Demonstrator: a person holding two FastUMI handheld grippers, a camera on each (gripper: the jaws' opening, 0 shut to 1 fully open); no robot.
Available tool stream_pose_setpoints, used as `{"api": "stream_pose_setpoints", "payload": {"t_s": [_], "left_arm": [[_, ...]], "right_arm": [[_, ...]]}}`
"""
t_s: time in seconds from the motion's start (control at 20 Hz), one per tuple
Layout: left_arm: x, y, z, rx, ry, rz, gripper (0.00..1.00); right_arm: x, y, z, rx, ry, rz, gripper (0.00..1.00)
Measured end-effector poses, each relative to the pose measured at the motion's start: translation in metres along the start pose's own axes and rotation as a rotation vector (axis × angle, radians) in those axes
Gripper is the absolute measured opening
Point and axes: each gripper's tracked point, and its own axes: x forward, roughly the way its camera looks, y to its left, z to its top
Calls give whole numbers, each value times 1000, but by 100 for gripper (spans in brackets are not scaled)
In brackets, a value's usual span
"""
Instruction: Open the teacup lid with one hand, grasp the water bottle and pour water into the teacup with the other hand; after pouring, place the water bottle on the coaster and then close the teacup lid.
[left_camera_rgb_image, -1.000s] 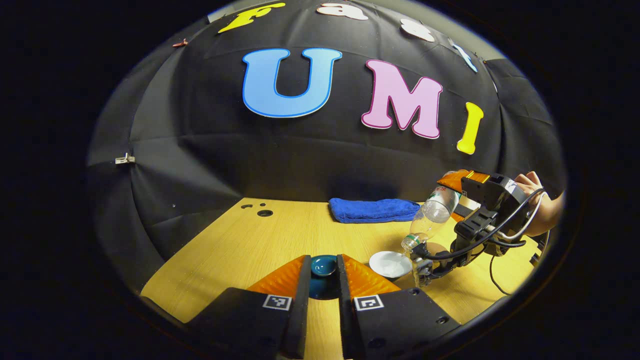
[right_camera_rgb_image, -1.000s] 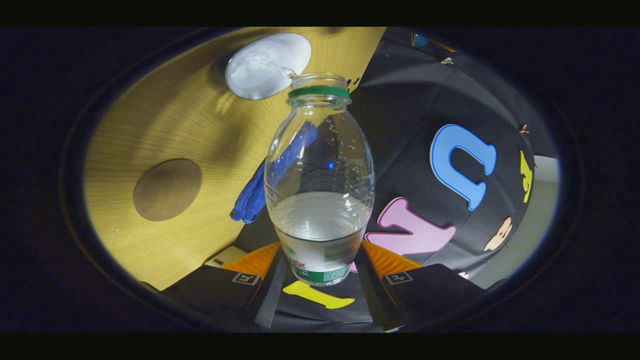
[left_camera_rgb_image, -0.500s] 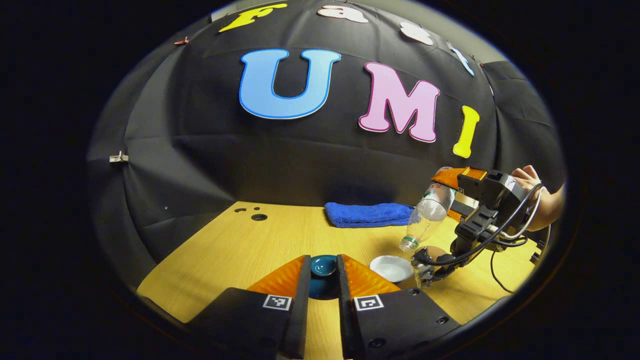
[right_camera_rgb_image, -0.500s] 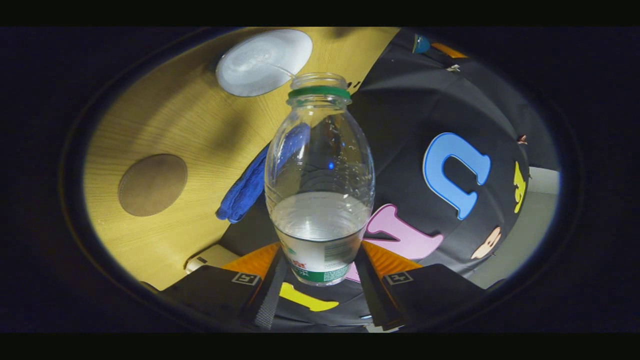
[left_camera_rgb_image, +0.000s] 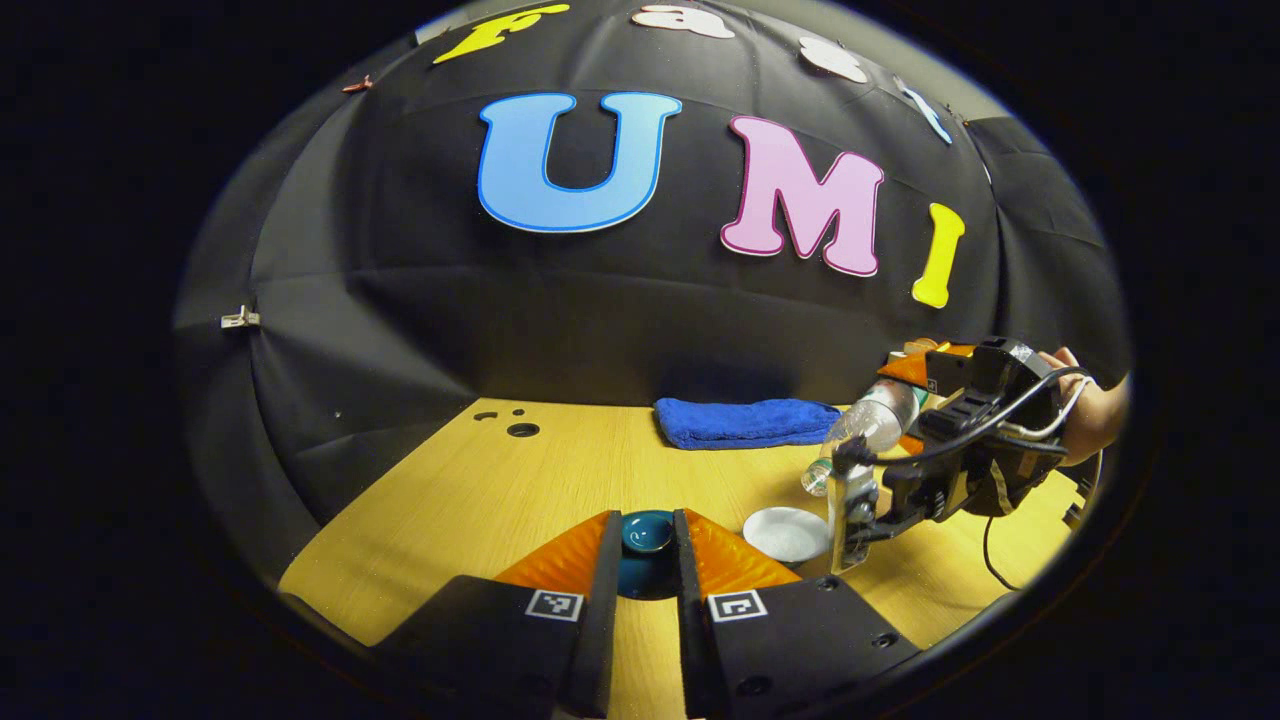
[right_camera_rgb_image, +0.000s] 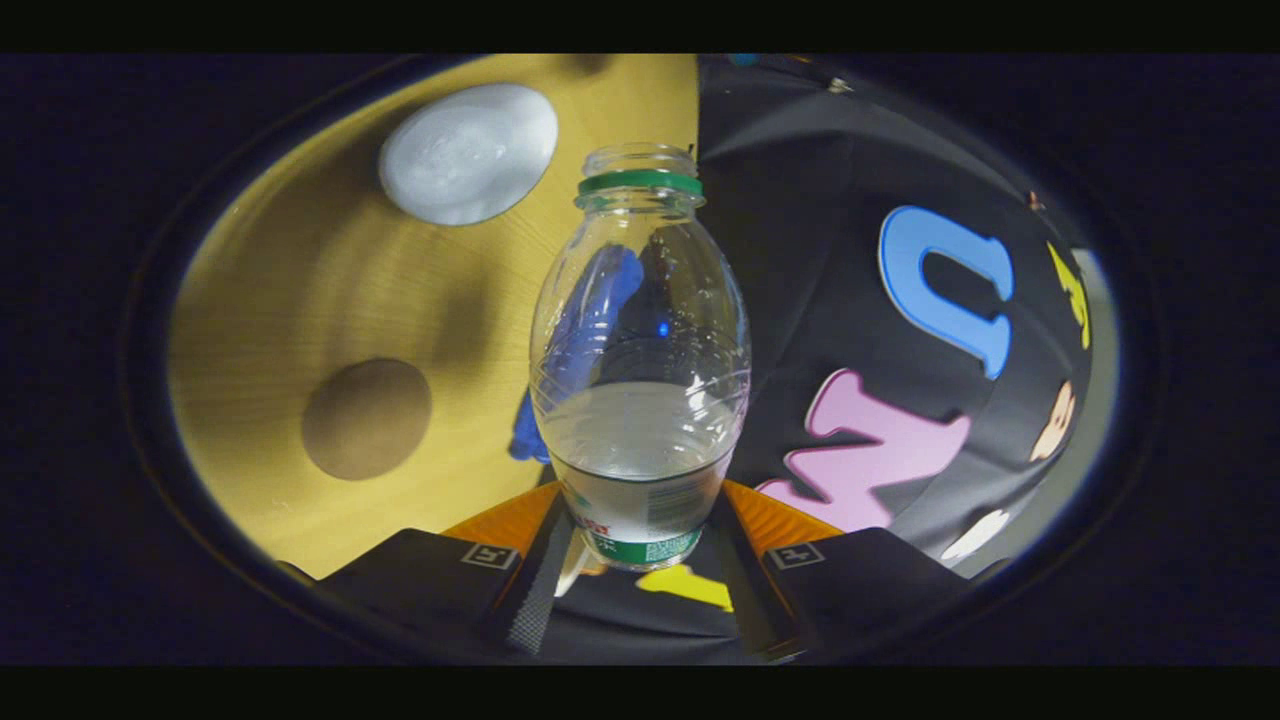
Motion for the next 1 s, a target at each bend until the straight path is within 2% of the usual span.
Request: {"api": "stream_pose_setpoints", "payload": {"t_s": [0.3, 0.4, 0.45, 0.55, 0.65, 0.85, 1.0], "left_arm": [[3, -7, 7, 13, 12, 32, 31], [5, -12, 8, -6, 13, 39, 35], [7, -13, 8, -13, 11, 44, 31], [9, -18, 10, -17, 3, 52, 31], [12, -24, 11, -20, -5, 53, 31], [18, -36, 15, -23, -31, 57, 31], [22, -47, 21, -34, -57, 51, 31]], "right_arm": [[-12, 28, 18, 436, -55, 162, 75], [-19, 26, 29, 606, -108, 202, 75], [-23, 24, 35, 680, -151, 216, 75], [-36, 14, 45, 809, -223, 235, 75], [-38, 13, 51, 940, -272, 288, 75], [-27, 23, 49, 1192, -286, 388, 75], [-25, 30, 41, 1333, -320, 422, 76]]}}
